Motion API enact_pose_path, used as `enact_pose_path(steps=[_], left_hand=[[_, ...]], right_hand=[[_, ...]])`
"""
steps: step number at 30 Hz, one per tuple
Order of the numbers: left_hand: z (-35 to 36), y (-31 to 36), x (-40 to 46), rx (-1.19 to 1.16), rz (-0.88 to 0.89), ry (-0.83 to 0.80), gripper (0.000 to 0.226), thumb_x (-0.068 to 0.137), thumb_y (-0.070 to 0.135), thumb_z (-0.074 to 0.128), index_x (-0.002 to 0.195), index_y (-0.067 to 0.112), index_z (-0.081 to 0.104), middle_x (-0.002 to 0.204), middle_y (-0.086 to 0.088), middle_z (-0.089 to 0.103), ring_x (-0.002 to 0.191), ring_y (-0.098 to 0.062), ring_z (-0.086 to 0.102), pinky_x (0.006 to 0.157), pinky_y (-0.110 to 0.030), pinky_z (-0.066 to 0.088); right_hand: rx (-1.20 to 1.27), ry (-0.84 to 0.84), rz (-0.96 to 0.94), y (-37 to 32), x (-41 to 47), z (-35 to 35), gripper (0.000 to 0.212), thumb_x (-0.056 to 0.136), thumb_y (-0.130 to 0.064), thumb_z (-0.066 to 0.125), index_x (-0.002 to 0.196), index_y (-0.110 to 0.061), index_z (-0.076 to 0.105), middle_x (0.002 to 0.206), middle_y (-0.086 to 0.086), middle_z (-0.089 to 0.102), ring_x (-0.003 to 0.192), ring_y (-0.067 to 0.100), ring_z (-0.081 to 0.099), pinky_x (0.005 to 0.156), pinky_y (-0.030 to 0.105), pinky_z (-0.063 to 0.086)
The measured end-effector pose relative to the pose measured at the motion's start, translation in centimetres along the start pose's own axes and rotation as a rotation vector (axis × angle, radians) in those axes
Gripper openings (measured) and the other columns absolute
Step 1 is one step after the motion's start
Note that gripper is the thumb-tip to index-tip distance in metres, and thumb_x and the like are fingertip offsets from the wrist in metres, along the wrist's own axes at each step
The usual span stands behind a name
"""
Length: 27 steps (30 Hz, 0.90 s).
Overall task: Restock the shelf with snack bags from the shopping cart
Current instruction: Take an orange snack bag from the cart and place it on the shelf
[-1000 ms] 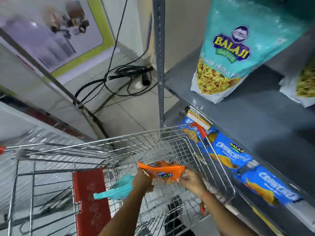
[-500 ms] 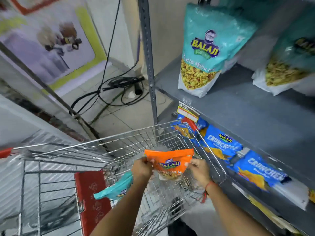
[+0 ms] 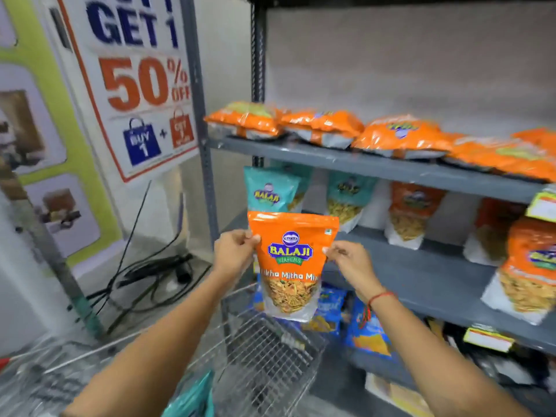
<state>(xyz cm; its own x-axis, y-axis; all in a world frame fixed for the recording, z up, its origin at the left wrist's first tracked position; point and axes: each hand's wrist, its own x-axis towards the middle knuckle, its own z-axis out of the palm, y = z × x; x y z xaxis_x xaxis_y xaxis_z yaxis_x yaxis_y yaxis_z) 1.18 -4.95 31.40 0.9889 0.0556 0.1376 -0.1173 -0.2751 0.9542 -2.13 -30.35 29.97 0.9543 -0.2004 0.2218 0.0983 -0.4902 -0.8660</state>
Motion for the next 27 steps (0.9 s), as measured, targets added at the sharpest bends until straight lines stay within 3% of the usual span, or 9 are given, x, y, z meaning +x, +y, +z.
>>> enact_pose_path(steps=[2,5,7,9,12,17,21,23,27], left_hand=[[-0.3,4.4,0.9,-0.056,0.067,-0.047,0.016,0.075,0.028,0.071,0.061,0.019,0.07,0.069,-0.009,0.072,0.067,-0.021,0.065,0.075,-0.042,0.055],[-0.2,11.8,1.0,-0.163,0.105,-0.11,0.013,0.079,0.02,0.07,0.068,0.014,0.067,0.078,-0.015,0.069,0.071,-0.022,0.064,0.063,-0.025,0.056],[0.1,16.0,0.8,-0.233,0.106,-0.143,0.007,0.079,0.017,0.069,0.078,0.01,0.068,0.084,-0.016,0.07,0.074,-0.025,0.065,0.065,-0.027,0.055],[0.5,19.1,0.7,-0.272,0.102,-0.162,0.005,0.08,0.016,0.068,0.08,0.011,0.066,0.082,-0.012,0.07,0.073,-0.022,0.065,0.069,-0.029,0.055],[1.2,22.0,0.2,-0.293,0.111,-0.167,0.007,0.082,0.016,0.067,0.077,0.014,0.063,0.082,-0.007,0.069,0.072,-0.017,0.065,0.063,-0.024,0.053],[2.5,22.4,0.0,-0.273,0.114,-0.162,0.008,0.082,0.018,0.067,0.077,0.014,0.063,0.094,-0.01,0.072,0.082,-0.02,0.068,0.067,-0.025,0.055],[4.4,20.6,0.3,-0.23,0.102,-0.161,0.01,0.081,0.019,0.068,0.082,0.009,0.069,0.088,-0.009,0.071,0.078,-0.019,0.066,0.075,-0.032,0.056],[5.8,19.3,0.4,-0.209,0.081,-0.181,0.009,0.081,0.02,0.068,0.073,0.015,0.068,0.086,-0.01,0.071,0.08,-0.021,0.066,0.074,-0.03,0.055],[9.4,16.1,1.0,-0.165,0.015,-0.206,0.013,0.078,0.02,0.07,0.066,0.016,0.068,0.083,-0.012,0.073,0.078,-0.024,0.068,0.072,-0.036,0.058]], right_hand=[[0.018,0.064,-0.057,-3.8,0.3,-3.3,0.019,0.08,-0.024,0.066,0.064,-0.014,0.068,0.066,0.002,0.068,0.062,0.0,0.058,0.065,0.029,0.046],[0.085,0.154,-0.106,-9.2,0.4,-8.2,0.01,0.082,-0.016,0.066,0.074,-0.011,0.07,0.075,0.004,0.067,0.059,-0.003,0.058,0.06,0.016,0.045],[0.111,0.22,-0.132,-12.0,0.2,-10.8,0.012,0.082,-0.015,0.066,0.072,-0.021,0.069,0.08,0.003,0.069,0.068,0.002,0.06,0.066,0.023,0.046],[0.132,0.254,-0.139,-14.0,-0.1,-13.0,0.018,0.084,-0.015,0.064,0.068,-0.021,0.067,0.083,0.005,0.068,0.075,0.013,0.058,0.072,0.031,0.045],[0.186,0.286,-0.137,-15.8,-0.9,-14.8,0.03,0.085,-0.012,0.062,0.056,-0.018,0.061,0.075,0.003,0.065,0.073,0.015,0.058,0.074,0.033,0.045],[0.207,0.298,-0.11,-15.8,-2.2,-15.6,0.03,0.086,-0.015,0.061,0.056,-0.019,0.057,0.078,0.005,0.066,0.076,0.017,0.058,0.074,0.034,0.045],[0.232,0.302,-0.033,-13.2,-2.5,-15.4,0.021,0.086,-0.015,0.061,0.065,-0.018,0.065,0.079,0.002,0.071,0.072,0.011,0.061,0.068,0.028,0.046],[0.225,0.307,0.008,-11.2,-2.3,-15.3,0.019,0.086,-0.015,0.062,0.067,-0.016,0.067,0.075,0.0,0.069,0.067,0.008,0.058,0.064,0.024,0.044],[0.174,0.279,0.102,-5.9,-1.4,-15.7,0.022,0.086,-0.017,0.062,0.073,0.0,0.067,0.076,0.007,0.067,0.068,0.014,0.057,0.065,0.026,0.045]])
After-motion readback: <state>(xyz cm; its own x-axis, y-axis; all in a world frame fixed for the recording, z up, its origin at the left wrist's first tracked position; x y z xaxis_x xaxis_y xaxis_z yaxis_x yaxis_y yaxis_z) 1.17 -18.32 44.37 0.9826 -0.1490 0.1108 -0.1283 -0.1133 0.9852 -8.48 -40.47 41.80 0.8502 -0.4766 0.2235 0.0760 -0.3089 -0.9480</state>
